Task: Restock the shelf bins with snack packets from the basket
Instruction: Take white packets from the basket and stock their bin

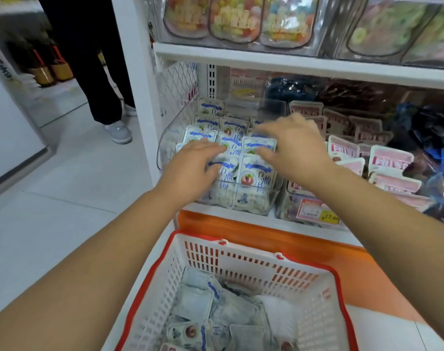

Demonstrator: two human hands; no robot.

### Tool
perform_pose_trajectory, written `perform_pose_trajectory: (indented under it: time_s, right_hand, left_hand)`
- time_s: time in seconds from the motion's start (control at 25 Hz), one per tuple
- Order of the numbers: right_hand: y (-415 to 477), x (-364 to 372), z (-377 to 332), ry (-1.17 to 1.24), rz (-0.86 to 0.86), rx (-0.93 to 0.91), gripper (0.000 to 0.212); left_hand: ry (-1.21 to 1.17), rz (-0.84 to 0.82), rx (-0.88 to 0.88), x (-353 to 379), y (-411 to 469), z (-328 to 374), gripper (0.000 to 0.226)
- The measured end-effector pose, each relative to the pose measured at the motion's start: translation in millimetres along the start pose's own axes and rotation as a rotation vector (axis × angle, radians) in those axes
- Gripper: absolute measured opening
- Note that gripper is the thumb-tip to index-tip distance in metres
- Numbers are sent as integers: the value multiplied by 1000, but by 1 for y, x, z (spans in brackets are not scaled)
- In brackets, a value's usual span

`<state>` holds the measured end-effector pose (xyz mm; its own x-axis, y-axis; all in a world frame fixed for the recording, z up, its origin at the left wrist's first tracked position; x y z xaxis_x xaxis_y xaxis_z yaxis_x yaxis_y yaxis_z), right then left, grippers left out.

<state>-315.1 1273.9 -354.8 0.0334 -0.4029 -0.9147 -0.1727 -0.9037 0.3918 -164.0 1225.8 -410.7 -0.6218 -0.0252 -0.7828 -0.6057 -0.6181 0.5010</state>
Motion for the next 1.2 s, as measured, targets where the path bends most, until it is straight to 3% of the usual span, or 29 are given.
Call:
perform_pose_trajectory:
  time_s: [0.08,0.12,0.2,0.28,0.36,0.44,0.52,0.64,0.76,0.84,1.04,1.12,1.2]
  right_hand:
    - [-53,-33,15,535,235,59,27]
    - [-86,-30,21,704,294,94,22]
    - [-143,18,30,853,225,244,16]
    - [-191,113,37,786,-151,466,15]
    - [-257,218,48,538,-745,619,26]
    - [-327,278,66,269,-1158,571,38]
    - [-369,303,85,-51,-1273,392,39]
    - [-397,319,94,-402,-1212,196,41]
    - [-401,324,94,-539,-1163,125,45]
    - [-399,323,91,-503,-1155,146,44]
    - [-328,285,95,187,-970,725,18]
    - [-303,267,101,552,-916,877,11]
    - [-295,251,103,956,-864,1008,14]
  left_hand:
    - [40,238,73,-19,-45,29,29]
    - [43,270,64,-13,-72,39,27]
    - [-29,107,-52,35,-119,39,26]
    - [-149,-256,-219,116,-169,30,31]
    - [-227,-579,-294,186,-221,33,37]
    - [-277,-768,-354,231,-266,36,39]
    - [-303,-866,-404,261,-297,36,39]
    - [-372,-925,-486,285,-321,35,39]
    - [-378,-984,-470,296,-327,40,42]
    - [-402,-964,-524,293,-327,41,44]
    - [-558,-890,-771,283,-325,34,58]
    - [-783,-751,-953,275,-318,39,63]
    - [-1079,-539,-1114,268,-306,48,52]
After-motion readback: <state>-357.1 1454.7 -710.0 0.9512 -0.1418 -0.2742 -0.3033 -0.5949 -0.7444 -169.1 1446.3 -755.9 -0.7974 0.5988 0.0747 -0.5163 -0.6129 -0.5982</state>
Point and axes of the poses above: each hand's wrist, its own y-axis towards the middle knuckle, its own x-axis out of the palm, z = x × y, the point moved 10 cm from there along y, towards the middle knuckle, and after that the axes turned 11 degrees about x, right-handed, at the moved point
